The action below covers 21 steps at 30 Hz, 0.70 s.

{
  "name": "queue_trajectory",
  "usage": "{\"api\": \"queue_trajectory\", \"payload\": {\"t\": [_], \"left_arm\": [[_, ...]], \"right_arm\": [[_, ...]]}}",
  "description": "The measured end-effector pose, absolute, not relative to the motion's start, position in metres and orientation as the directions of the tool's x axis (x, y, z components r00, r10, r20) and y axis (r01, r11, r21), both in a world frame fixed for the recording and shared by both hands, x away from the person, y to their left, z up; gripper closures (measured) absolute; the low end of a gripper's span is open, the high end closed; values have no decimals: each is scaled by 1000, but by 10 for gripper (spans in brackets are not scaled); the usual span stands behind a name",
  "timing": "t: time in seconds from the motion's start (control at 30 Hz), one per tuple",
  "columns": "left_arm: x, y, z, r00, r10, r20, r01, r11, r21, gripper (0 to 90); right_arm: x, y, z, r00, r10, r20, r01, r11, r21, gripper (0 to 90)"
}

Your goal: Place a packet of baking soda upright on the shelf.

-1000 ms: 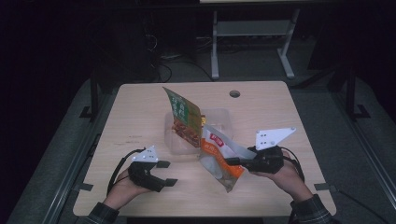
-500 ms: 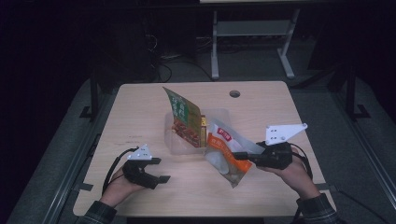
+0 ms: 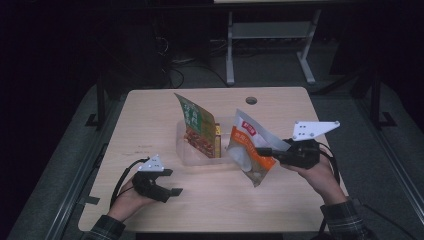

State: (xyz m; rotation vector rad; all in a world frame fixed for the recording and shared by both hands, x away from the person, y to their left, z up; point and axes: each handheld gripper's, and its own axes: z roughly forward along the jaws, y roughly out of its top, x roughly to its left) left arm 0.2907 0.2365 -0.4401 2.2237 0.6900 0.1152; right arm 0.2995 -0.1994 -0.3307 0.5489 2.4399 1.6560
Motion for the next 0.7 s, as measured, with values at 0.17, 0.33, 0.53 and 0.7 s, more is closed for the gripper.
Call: {"api": "queue_trajectory", "payload": {"t": [0.17, 0.33, 0.53, 0.7], "left_arm": [[291, 236, -441, 847, 514, -133, 442, -543, 714, 181], [291, 236, -441, 849, 514, -125, 437, -548, 713, 181], [291, 236, -442, 848, 516, -122, 435, -545, 717, 181], [291, 234, -442, 846, 518, -127, 438, -541, 718, 181]], "right_arm": [[312, -199, -326, -910, 404, 90, 229, 309, 923, 900], [326, -195, -322, -899, 427, 91, 234, 293, 927, 900], [342, -189, -320, -884, 457, 100, 251, 282, 926, 900], [355, -184, -320, -878, 469, 95, 254, 288, 923, 900]]}}
